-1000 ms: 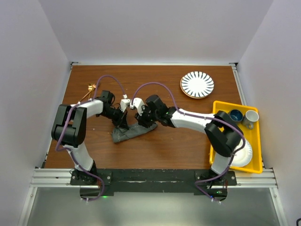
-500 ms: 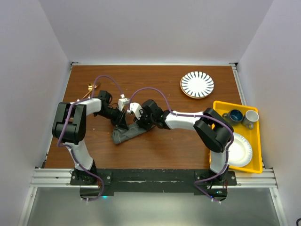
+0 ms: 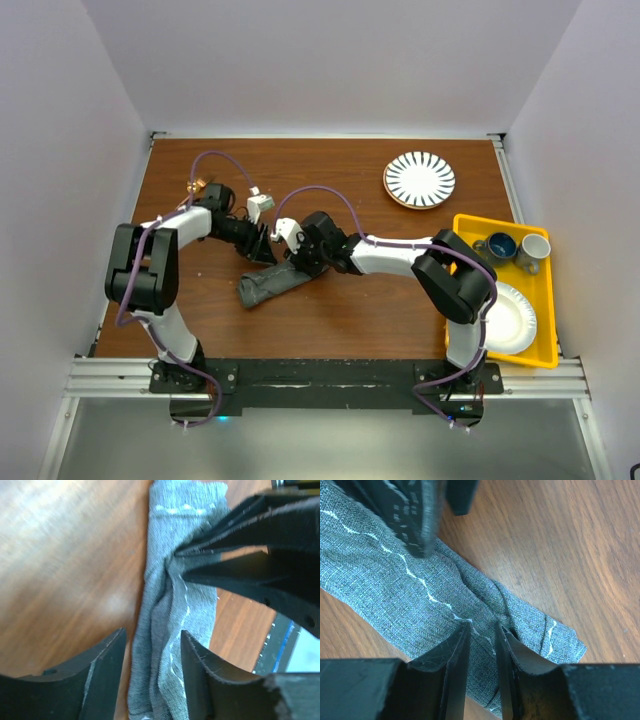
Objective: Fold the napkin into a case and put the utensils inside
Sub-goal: Stuff the top corner of the smaller-rectangle-folded napkin into the folded napkin.
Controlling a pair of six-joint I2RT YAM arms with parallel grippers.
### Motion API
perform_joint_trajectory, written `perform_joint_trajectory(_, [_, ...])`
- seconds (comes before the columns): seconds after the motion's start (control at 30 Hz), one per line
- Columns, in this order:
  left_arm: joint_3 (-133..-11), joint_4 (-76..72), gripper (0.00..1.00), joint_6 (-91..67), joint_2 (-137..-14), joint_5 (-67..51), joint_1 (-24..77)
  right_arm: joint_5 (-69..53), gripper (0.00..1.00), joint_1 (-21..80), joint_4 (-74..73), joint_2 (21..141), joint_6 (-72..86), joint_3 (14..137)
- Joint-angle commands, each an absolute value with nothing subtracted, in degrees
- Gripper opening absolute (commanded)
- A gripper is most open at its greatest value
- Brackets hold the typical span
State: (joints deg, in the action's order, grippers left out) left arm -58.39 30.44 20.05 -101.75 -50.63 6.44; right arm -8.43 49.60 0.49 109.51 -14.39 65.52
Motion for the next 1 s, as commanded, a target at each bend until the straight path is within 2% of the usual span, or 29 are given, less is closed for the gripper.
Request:
perform_joint_trajectory(0.0, [-60.03,26.81,0.54,16.96,-100.54,-47.99,9.13,-5.89,0.3,49.66,-0.7,111.01,-14.77,64.6])
perform_joint_trajectory(0.13, [-59.24,25.49,0.59,15.03,-102.74,-47.37,10.98,-5.89,0.3,49.75,-0.53,110.92,-14.41,64.77])
perform_joint_trajectory(0.33, [-58.27,23.47,0.58,13.62,-104.67,-45.27,12.22,-5.8,0.31,49.75,-0.26,110.48,-14.15,64.25])
perform_joint_trajectory(0.43, [-58.18,23.55,0.49,13.8,-105.82,-45.26,13.09,-5.71,0.31,49.83,-0.26,110.39,-14.06,64.25])
perform_joint_trajectory(0.53, [-58.01,24.52,0.32,14.67,-106.7,-45.96,13.36,-5.36,0.31,49.92,-0.26,110.3,-14.06,64.51])
perform_joint_trajectory(0.57, [-58.01,24.87,0.22,15.11,-107.22,-46.23,13.27,-5.36,0.31,49.92,-0.26,110.3,-13.89,64.51])
perform_joint_trajectory(0.63, [-58.01,25.22,0.08,15.55,-107.4,-46.32,13.27,-5.45,0.31,49.92,-0.35,109.87,-13.28,64.69])
perform_joint_trajectory(0.7, [-57.92,25.49,0.02,16.17,-107.49,-46.49,13.27,-6.32,0.32,49.92,-1.23,109.16,-12.31,65.82])
perform_joint_trajectory(0.77, [-57.92,25.58,0.0,16.35,-107.49,-46.41,13.27,-7.12,0.34,49.75,-3.76,107.23,-10.81,67.4])
perform_joint_trajectory(0.97, [-58.45,26.19,0.0,16.87,-107.93,-46.14,13.27,-8.44,0.5,48.17,-10.89,99.86,-10.98,74.88])
